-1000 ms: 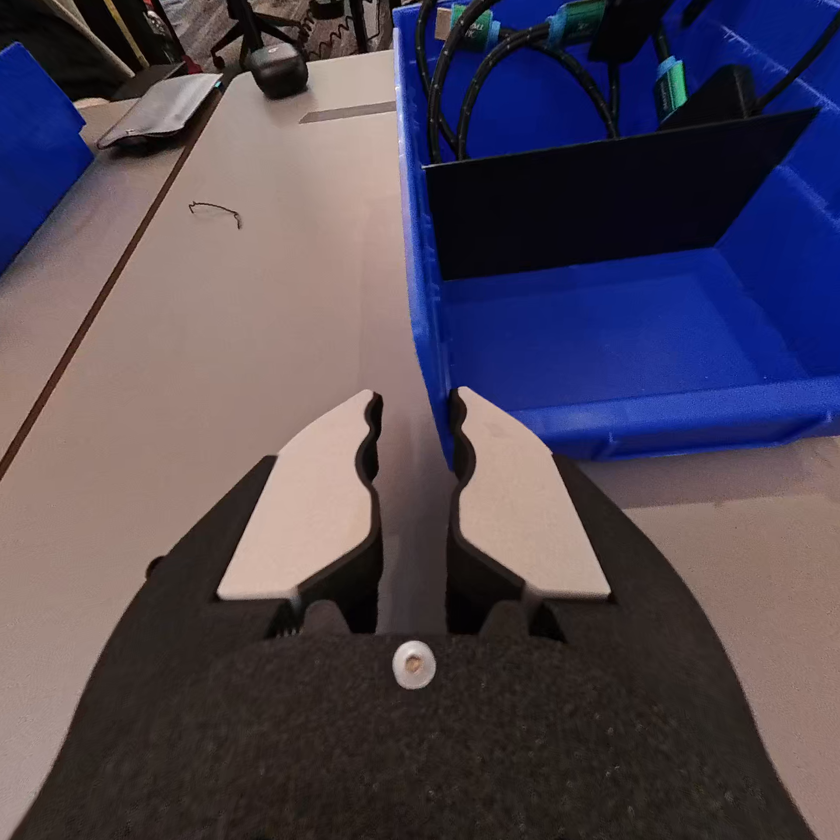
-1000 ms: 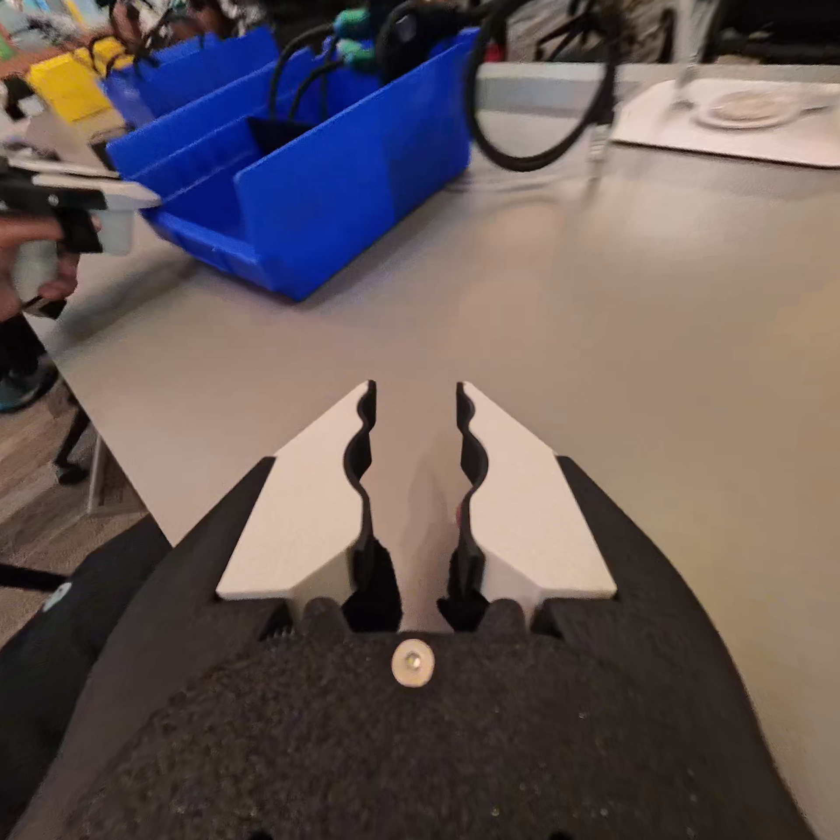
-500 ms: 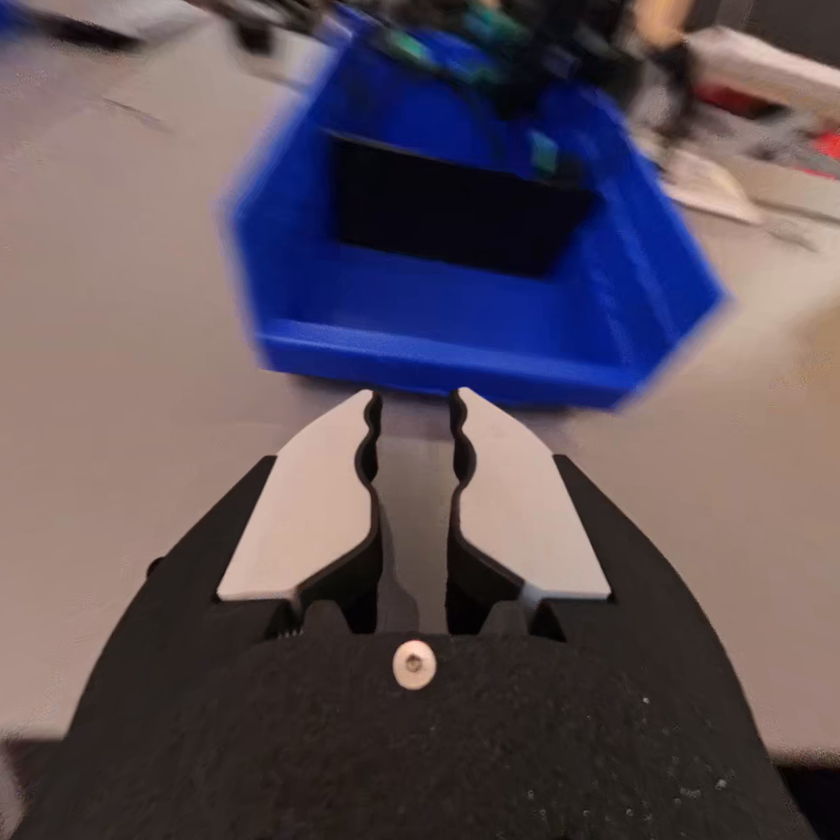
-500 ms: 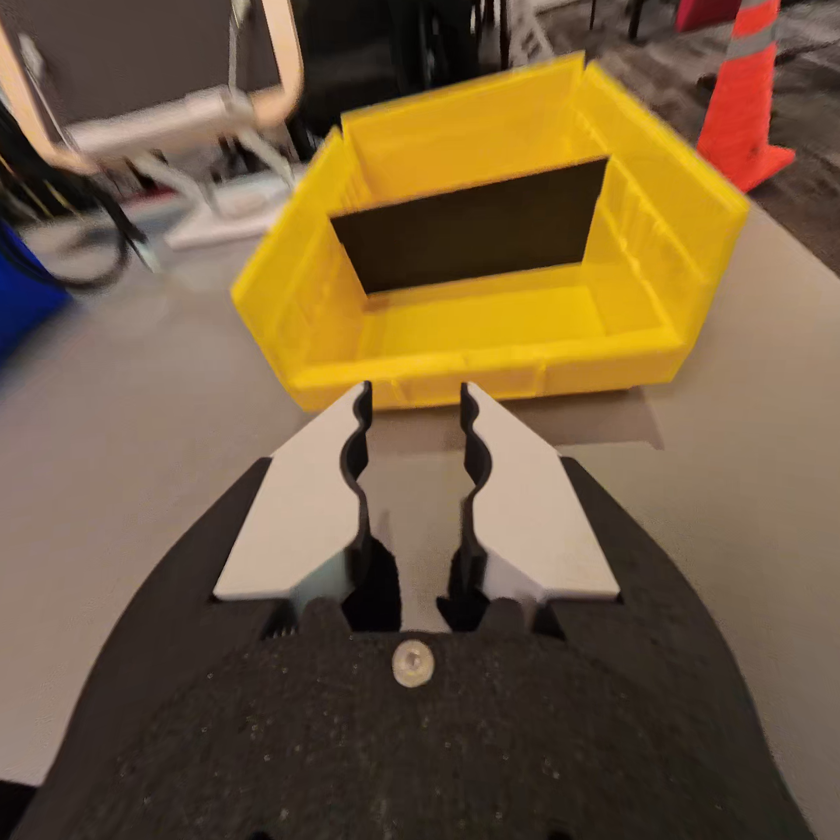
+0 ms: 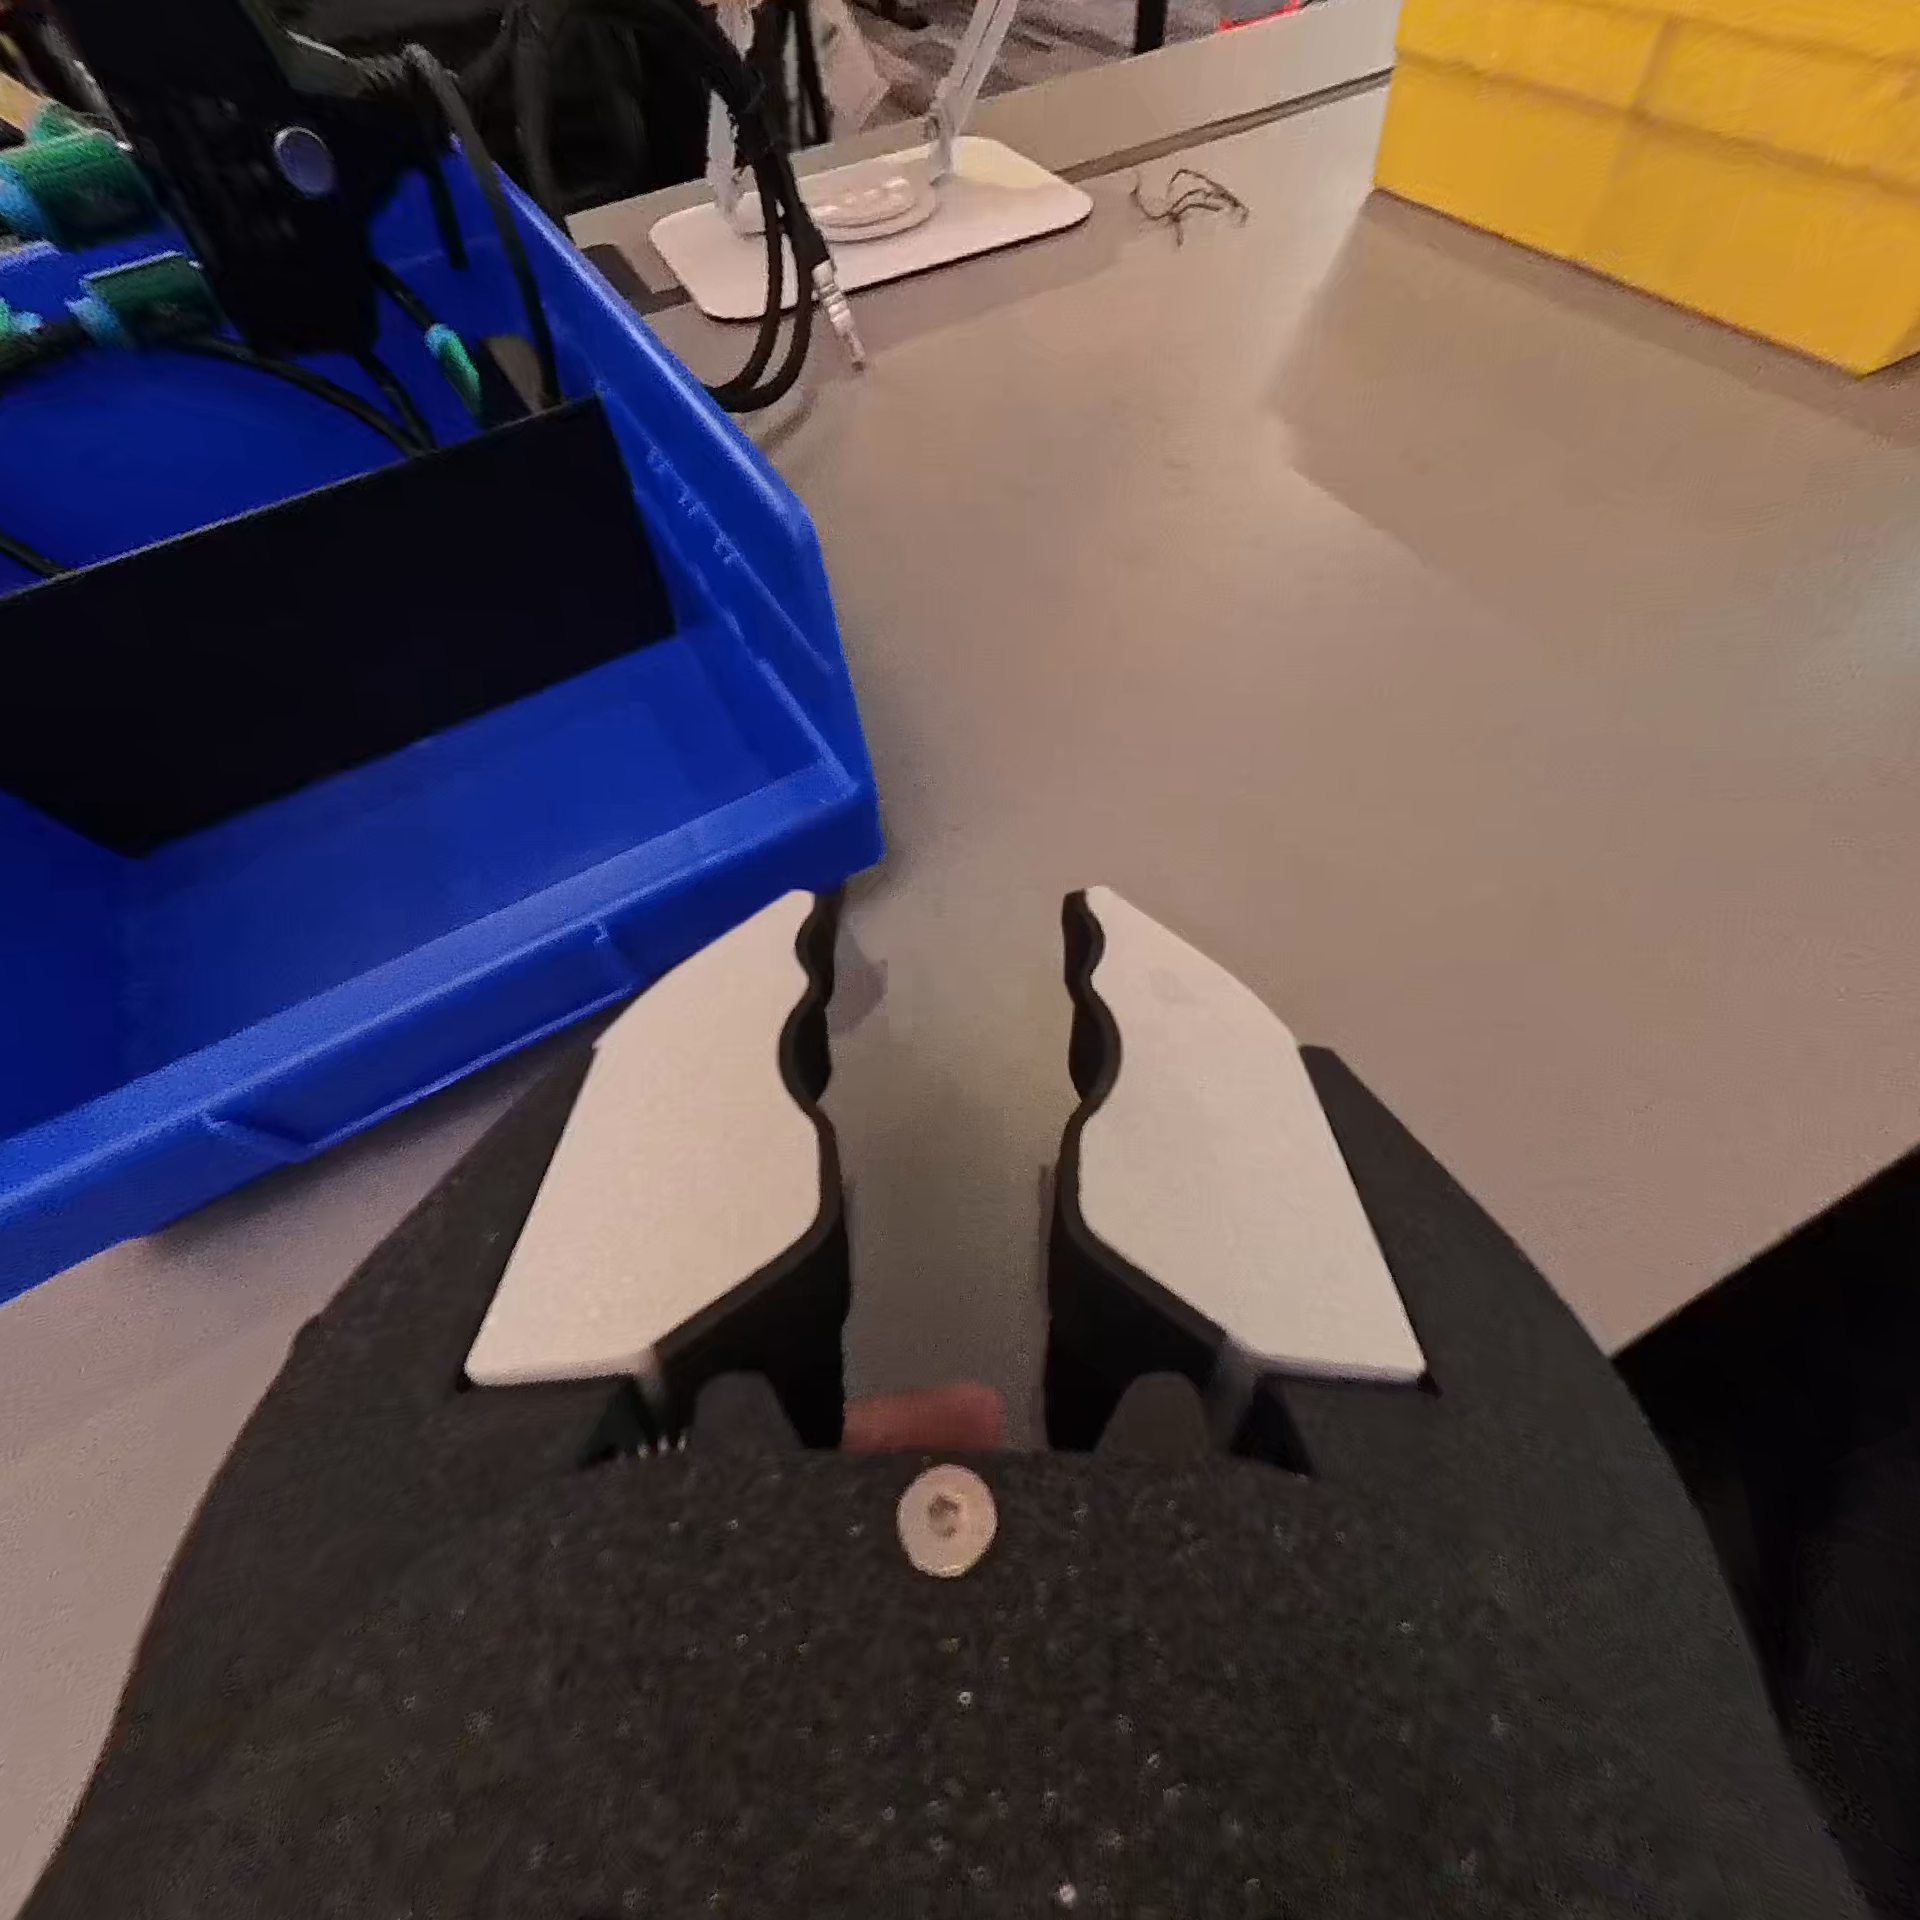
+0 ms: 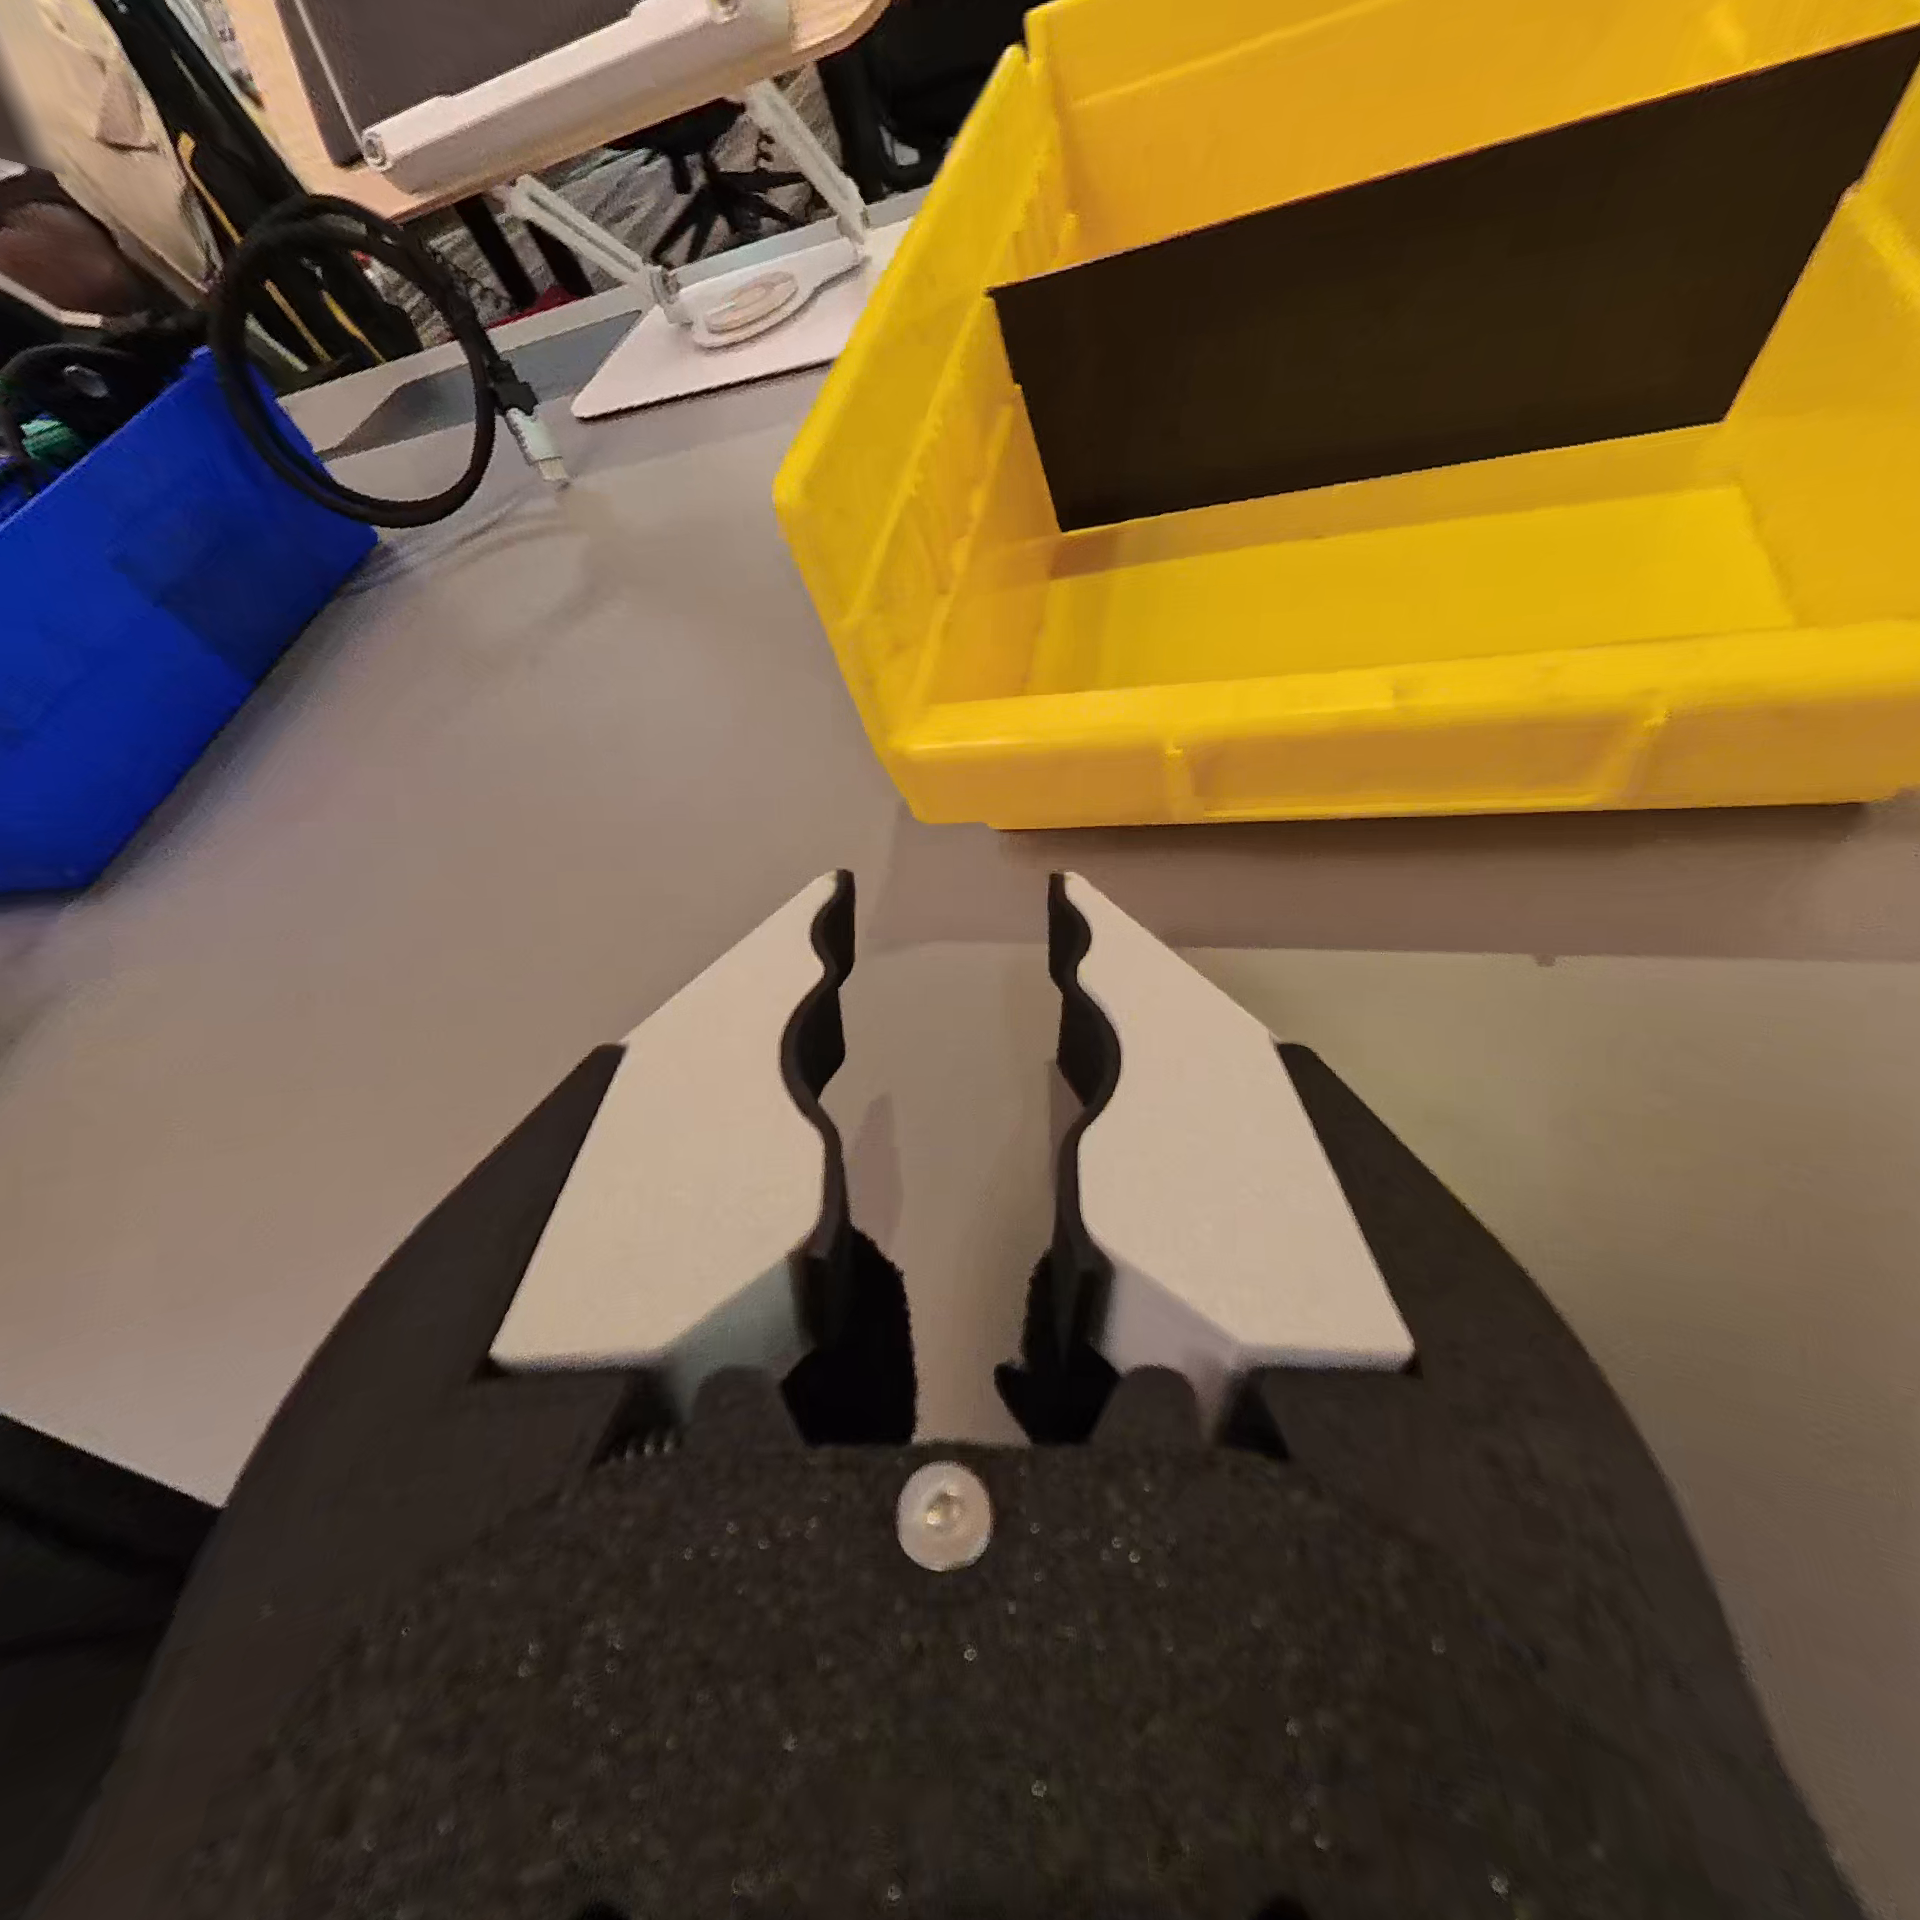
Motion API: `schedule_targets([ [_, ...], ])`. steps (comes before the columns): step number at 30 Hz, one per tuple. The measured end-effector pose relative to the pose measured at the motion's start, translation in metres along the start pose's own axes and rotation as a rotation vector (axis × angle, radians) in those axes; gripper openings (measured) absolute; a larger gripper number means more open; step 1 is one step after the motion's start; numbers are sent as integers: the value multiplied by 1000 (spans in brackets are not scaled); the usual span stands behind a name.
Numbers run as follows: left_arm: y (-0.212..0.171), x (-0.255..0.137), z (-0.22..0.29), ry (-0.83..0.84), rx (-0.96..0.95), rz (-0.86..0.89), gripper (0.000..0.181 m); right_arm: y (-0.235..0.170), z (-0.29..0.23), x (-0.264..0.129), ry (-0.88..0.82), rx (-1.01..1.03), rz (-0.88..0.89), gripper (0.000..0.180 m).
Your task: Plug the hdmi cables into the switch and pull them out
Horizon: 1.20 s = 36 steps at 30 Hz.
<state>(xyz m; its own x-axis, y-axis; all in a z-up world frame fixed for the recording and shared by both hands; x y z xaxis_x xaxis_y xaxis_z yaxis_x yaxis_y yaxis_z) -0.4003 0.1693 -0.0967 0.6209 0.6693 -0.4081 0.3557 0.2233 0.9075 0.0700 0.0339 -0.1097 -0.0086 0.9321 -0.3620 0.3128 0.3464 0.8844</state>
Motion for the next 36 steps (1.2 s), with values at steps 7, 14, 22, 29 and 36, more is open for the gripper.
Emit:
schedule_targets([
  [7,8,-3,-12,93,-127,157,33,-4,-1,2,29,33,-23,36],
  [14,7,-6,-24,120,-213,82,38,-7,-6,2,43,5,-43,36],
  [22,3,-2,-24,86,-246,27,40,-3,0,0,87,132,-55,36],
  [29,-3,1,-22,8,-267,-33,42,-5,2,0,72,125,-59,35],
  [36,25,-8,-37,-318,56,-230,39,-10,-7,3,65,19,-69,46],
])
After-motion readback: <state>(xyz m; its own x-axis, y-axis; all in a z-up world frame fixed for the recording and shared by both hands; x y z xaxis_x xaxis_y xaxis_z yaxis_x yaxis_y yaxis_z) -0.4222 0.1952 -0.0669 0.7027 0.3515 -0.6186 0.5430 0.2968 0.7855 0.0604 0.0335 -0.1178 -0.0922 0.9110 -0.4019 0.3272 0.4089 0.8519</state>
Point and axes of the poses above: each gripper's, where its closed fingertips meet, x out along the fingers, y out of its top, z = x × y across the jaws, the point moved 8 cm from there along -x, back along the fingers, and after that the axes turned 2 degrees about z, right-handed, at the moved point
